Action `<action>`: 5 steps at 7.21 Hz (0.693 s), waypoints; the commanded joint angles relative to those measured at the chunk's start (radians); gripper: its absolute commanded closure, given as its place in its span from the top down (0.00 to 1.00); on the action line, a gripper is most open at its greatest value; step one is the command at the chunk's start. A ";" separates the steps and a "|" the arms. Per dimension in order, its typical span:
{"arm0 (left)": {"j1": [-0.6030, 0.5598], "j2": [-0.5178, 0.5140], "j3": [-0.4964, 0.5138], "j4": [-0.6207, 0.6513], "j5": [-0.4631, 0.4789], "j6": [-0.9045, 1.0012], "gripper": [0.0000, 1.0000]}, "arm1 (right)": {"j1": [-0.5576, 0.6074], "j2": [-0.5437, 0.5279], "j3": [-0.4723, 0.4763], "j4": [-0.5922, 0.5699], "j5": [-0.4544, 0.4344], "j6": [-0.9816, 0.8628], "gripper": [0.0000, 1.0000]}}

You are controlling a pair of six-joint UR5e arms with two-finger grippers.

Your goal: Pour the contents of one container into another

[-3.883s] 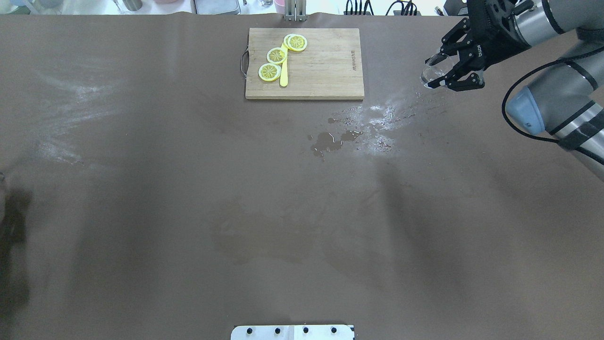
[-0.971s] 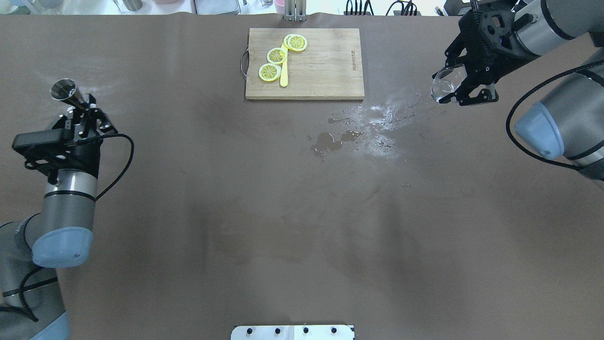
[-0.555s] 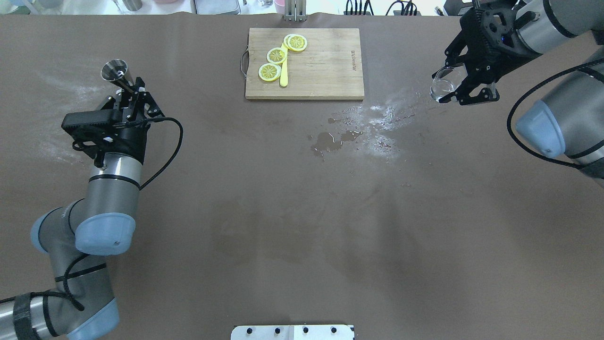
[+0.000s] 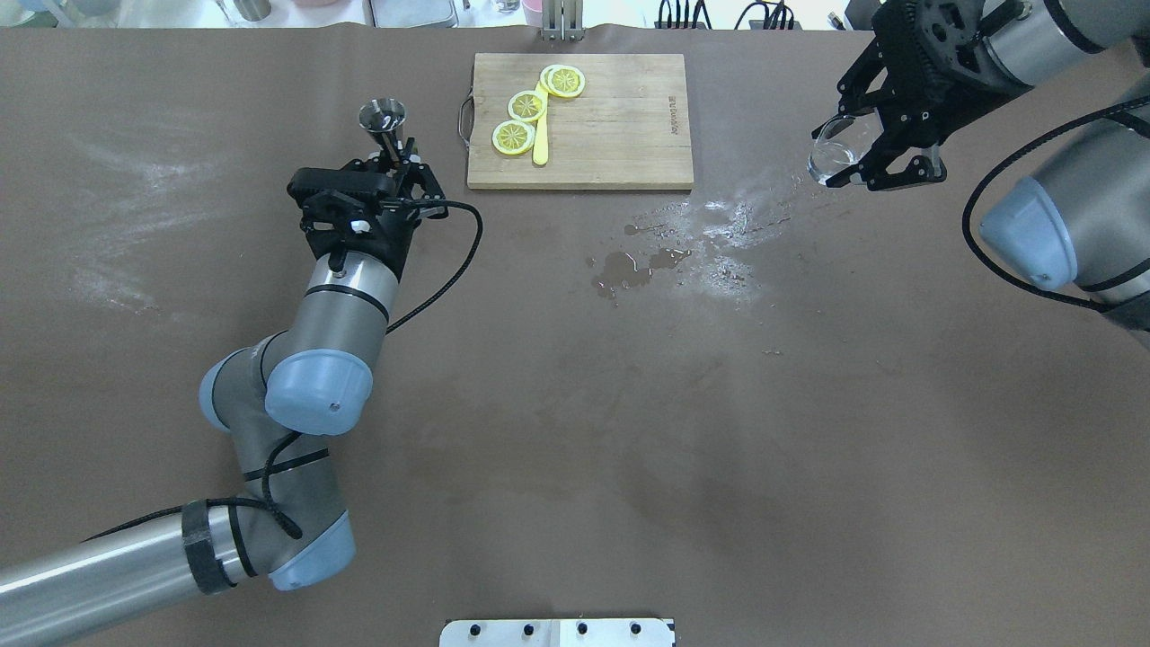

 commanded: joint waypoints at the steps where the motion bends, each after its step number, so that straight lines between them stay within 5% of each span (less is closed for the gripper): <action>1: -0.007 -0.201 0.184 -0.094 -0.084 0.143 0.00 | 0.008 0.084 -0.001 -0.143 -0.009 -0.028 0.00; 5: -0.032 -0.362 0.335 -0.114 -0.233 0.154 0.00 | 0.008 0.210 -0.002 -0.408 -0.053 -0.222 0.00</action>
